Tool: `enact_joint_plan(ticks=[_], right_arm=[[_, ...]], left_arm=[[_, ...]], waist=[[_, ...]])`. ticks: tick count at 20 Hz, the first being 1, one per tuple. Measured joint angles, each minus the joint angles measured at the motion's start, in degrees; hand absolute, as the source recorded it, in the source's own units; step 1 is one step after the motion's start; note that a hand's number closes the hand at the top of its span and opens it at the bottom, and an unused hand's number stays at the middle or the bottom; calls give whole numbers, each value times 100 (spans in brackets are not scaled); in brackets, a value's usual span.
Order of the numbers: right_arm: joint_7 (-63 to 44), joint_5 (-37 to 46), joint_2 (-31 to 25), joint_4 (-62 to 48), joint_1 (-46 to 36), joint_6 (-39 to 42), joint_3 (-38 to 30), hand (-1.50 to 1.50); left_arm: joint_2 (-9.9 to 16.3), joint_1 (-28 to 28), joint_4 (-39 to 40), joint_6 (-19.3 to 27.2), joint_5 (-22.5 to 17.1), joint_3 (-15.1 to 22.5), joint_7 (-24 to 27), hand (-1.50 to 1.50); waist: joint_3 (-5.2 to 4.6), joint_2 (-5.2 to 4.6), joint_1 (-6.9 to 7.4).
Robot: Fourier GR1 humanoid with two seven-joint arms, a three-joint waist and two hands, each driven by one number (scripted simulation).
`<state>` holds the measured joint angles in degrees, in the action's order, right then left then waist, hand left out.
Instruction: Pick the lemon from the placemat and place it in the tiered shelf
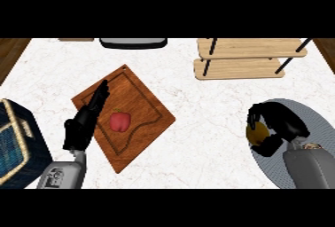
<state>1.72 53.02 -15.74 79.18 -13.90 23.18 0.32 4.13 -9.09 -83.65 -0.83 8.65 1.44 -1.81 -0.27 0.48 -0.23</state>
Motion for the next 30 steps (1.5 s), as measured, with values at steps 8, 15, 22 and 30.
enact_joint_plan(ticks=[8,15,22,30], right_arm=[[-2800,-407,1342,1041,-117,-1376,1544,150],[-4996,-535,1531,2378,-744,-2750,2896,150],[-6481,381,1534,3195,-1836,-2675,3302,150],[-6821,1121,1522,3311,-2999,-2201,2721,150]], left_arm=[[-14,-73,101,-29,34,49,43,0],[-21,-101,185,-16,19,1,84,0],[47,-57,153,-64,-6,-50,110,0],[28,-95,134,-68,-5,-47,16,0]], waist=[[20,3,112],[19,1,81],[17,-1,37],[18,-8,22]])
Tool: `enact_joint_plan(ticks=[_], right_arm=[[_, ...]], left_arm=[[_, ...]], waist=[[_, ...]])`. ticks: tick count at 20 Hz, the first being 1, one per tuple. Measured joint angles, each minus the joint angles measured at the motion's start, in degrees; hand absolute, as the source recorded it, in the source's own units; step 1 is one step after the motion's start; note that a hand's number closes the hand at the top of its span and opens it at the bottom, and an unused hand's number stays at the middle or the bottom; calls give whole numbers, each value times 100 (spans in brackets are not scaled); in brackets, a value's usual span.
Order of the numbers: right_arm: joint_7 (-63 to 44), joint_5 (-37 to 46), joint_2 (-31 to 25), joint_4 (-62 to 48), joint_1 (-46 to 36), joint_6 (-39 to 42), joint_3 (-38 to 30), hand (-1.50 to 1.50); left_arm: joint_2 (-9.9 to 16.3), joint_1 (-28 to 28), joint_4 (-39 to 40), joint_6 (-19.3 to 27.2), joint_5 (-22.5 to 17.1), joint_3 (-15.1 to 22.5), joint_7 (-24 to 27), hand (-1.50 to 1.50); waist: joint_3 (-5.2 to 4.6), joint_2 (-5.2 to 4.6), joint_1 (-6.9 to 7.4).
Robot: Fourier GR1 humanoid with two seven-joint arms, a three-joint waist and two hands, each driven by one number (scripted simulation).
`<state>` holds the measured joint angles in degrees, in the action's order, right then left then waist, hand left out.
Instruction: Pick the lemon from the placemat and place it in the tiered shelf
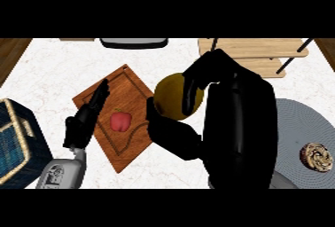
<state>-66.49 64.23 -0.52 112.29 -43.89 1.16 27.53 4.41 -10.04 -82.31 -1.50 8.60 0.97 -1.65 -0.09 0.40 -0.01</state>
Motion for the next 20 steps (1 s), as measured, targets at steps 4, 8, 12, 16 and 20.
enact_joint_plan(ticks=[4,8,12,16,20], right_arm=[[120,206,5,-138,-503,327,-581,150],[272,249,-9,-305,-902,590,-1192,150],[444,261,-133,-596,-1307,783,-1780,150],[651,298,-385,-1010,-1708,870,-2319,150],[805,307,-569,-1338,-2045,968,-2631,150]], left_arm=[[-45,82,-77,57,36,29,23,0],[-69,100,-162,83,74,68,-36,0],[-33,72,-193,23,13,20,-89,0],[-38,48,-220,23,25,26,-129,0],[-56,-50,-133,41,46,12,-144,0]], waist=[[2,-5,-2],[4,-12,0],[4,-20,3],[6,-29,17],[6,-31,13]])
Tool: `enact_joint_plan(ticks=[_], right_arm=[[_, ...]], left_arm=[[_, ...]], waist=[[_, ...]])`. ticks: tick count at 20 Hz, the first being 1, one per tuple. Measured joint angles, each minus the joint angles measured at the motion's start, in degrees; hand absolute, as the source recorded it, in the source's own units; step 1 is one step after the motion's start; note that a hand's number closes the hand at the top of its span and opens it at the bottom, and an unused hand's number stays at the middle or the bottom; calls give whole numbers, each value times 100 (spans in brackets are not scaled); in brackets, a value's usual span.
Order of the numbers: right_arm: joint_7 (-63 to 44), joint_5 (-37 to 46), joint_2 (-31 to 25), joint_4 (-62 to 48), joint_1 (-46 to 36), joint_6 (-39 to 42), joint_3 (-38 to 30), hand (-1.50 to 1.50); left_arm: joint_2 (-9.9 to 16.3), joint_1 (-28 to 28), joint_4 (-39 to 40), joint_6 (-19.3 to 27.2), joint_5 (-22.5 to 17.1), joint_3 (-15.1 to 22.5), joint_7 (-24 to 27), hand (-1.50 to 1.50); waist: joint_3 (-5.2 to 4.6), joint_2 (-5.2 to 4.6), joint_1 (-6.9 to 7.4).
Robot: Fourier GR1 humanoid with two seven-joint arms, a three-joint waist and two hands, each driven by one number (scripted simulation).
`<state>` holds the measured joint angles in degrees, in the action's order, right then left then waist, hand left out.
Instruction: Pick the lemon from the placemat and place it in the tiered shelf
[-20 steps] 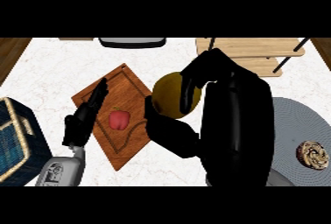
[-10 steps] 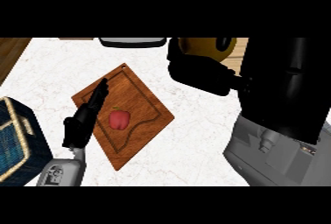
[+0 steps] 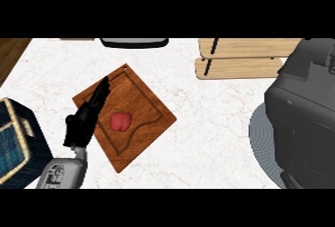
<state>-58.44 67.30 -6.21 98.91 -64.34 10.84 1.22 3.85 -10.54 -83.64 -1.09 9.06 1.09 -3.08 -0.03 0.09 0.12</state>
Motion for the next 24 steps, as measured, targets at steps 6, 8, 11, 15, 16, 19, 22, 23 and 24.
enact_joint_plan(ticks=[6,8,11,15,16,19,22,23,24], right_arm=[[540,30,-438,-777,-166,-184,-284,150],[724,101,-502,-997,-104,-414,-287,150],[850,262,-522,-1386,-45,-740,-271,150],[1369,404,-705,-2021,-39,-1194,-220,150],[1529,418,-735,-2204,-38,-1356,-219,150],[1769,468,-698,-2697,-109,-1836,-276,150],[2013,270,-679,-2989,-64,-2415,-539,150],[2070,111,-627,-3006,-114,-2583,-663,150],[2209,-45,-599,-3045,-60,-2818,-777,150]], left_arm=[[-12,83,-130,-33,12,51,-4,0],[-43,163,-298,-16,45,118,-95,0],[-6,233,-252,-68,20,89,21,0],[29,77,-5,-98,-31,-28,119,0],[-4,99,7,-82,-11,4,151,0],[-17,29,75,-45,25,-6,170,0],[12,-38,207,-70,-3,-66,270,0],[0,-70,200,-64,3,-56,221,0],[-13,-90,225,-62,0,-55,223,0]], waist=[[0,-8,26],[1,-9,35],[1,-14,41],[0,-29,46],[0,-31,53],[1,-30,58],[4,-41,67],[6,-43,78],[5,-45,79]])
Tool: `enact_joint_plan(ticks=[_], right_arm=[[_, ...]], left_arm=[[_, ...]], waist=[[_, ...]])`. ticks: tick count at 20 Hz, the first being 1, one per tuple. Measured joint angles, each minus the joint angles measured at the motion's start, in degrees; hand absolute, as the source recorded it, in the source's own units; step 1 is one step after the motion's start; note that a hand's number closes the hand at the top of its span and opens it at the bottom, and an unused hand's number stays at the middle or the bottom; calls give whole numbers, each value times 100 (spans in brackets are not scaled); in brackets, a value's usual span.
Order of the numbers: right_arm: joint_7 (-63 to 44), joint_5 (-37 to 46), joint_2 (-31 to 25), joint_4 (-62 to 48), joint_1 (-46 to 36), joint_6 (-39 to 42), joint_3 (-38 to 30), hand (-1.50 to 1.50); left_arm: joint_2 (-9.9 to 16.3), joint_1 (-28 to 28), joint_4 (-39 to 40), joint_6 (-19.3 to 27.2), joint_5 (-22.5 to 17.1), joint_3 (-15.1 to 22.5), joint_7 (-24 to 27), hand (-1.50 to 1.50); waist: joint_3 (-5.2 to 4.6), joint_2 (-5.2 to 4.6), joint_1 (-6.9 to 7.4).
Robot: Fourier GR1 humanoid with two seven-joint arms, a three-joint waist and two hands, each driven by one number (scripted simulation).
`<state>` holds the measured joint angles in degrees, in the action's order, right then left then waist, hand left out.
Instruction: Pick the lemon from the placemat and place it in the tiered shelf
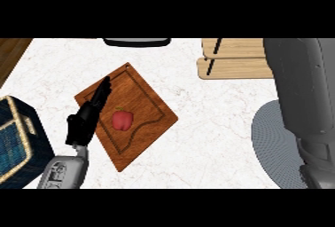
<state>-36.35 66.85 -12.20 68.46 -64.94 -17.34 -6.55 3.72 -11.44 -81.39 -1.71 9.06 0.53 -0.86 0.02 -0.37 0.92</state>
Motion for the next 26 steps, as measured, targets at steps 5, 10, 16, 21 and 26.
enact_joint_plan(ticks=[5,10,16,21,26], right_arm=[[721,-699,-146,-482,-76,-590,-473,150],[1265,-1088,-256,-960,-76,-976,-678,150],[871,-523,-675,-1739,-106,-1195,-731,-150],[264,-210,-725,-1547,89,-1192,-691,-150],[311,-587,-712,-1229,295,-1257,-834,-150]], left_arm=[[-36,-84,66,50,47,12,-12,0],[15,26,-15,-43,-6,-7,-34,0],[2,114,-83,-56,-9,16,10,0],[-31,141,-123,9,31,21,-50,0],[31,154,-133,-65,-35,-46,-47,0]], waist=[[0,6,-8],[-2,17,-16],[-8,25,-19],[-10,51,-64],[-5,44,-66]])
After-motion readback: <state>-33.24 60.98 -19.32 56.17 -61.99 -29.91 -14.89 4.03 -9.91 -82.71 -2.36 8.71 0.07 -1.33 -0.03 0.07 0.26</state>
